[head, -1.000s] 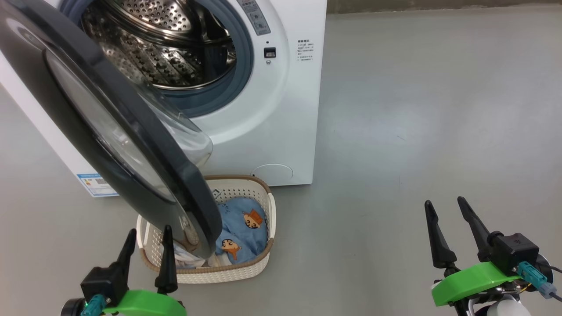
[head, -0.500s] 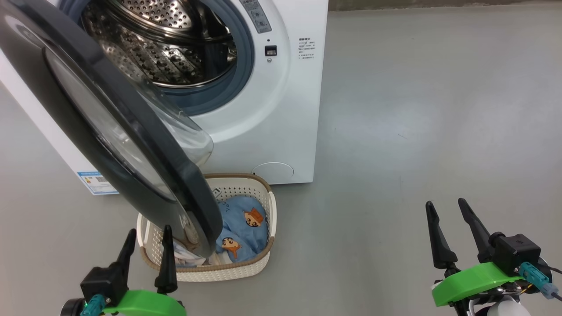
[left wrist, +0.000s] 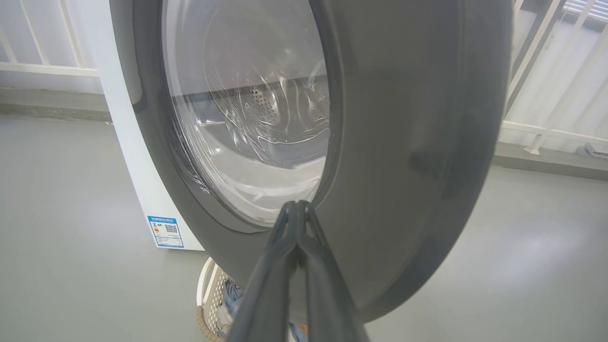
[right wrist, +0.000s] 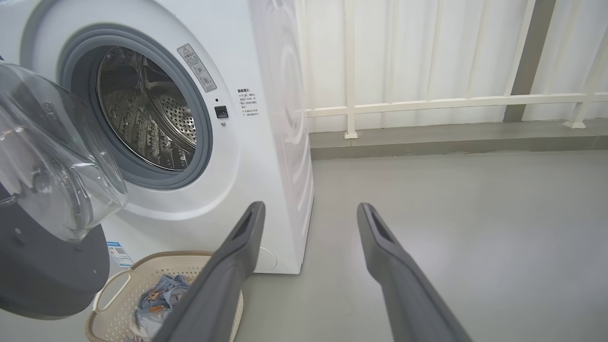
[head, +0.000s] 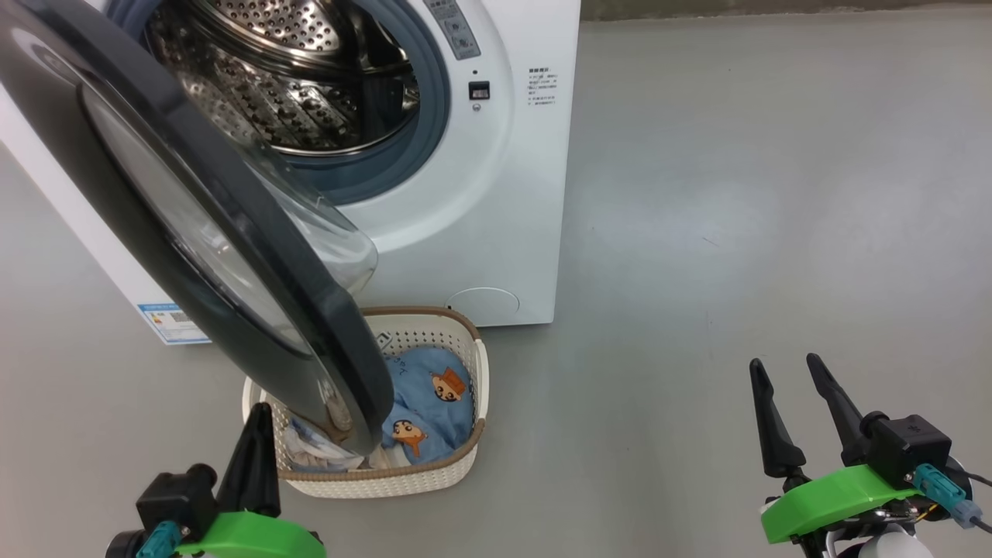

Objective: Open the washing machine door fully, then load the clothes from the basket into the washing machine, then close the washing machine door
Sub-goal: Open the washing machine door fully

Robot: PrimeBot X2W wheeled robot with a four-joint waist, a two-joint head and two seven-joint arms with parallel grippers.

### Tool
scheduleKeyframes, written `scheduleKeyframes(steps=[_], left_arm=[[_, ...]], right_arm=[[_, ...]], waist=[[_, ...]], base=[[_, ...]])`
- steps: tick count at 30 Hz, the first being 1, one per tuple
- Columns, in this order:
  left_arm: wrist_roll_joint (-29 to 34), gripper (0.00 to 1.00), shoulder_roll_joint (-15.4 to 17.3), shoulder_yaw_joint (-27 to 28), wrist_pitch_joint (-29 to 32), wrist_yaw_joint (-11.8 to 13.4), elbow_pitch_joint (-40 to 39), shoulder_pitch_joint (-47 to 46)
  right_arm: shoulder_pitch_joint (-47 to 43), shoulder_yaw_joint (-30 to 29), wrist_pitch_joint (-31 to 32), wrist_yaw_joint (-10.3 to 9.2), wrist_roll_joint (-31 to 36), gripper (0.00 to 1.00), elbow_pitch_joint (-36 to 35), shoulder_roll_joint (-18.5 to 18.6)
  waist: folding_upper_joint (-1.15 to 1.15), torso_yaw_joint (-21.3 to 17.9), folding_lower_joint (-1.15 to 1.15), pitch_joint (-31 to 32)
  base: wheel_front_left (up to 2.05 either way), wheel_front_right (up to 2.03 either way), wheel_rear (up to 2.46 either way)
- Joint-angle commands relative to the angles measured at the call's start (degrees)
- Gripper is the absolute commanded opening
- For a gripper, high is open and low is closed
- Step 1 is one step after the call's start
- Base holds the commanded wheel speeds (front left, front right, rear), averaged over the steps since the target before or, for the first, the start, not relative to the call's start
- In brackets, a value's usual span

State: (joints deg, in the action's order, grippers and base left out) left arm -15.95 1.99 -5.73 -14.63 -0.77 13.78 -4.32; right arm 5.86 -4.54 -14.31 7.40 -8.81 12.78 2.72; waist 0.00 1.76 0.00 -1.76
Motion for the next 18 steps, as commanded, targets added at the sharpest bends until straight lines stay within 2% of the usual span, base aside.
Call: scheduleKeyframes(steps=[1, 9, 18], left_arm=[[-0.2, 0.00, 0.9, 2.0, -0.4, -0.1, -1.2, -1.3], [0.6, 0.00, 0.9, 3.1, -0.4, -0.4, -3.0, -1.4], [2.4, 0.00, 0.9, 6.7, -0.4, -1.0, -8.8, -3.0]], right_arm=[[1.1, 1.4, -0.7, 0.09, -0.2, 1.00, -1.1, 0.2], [1.0, 1.7, -0.7, 0.09, -0.5, 1.00, -0.9, 0.2], [0.8, 2.2, -0.7, 0.09, -0.7, 1.00, -0.6, 0.2]], waist=[[0.00, 0.0, 0.00, 0.0], [0.00, 0.1, 0.00, 0.3], [0.00, -0.2, 0.00, 1.1]], base=[[0.00, 0.00, 0.00], [0.00, 0.00, 0.00], [0.00, 0.00, 0.00]])
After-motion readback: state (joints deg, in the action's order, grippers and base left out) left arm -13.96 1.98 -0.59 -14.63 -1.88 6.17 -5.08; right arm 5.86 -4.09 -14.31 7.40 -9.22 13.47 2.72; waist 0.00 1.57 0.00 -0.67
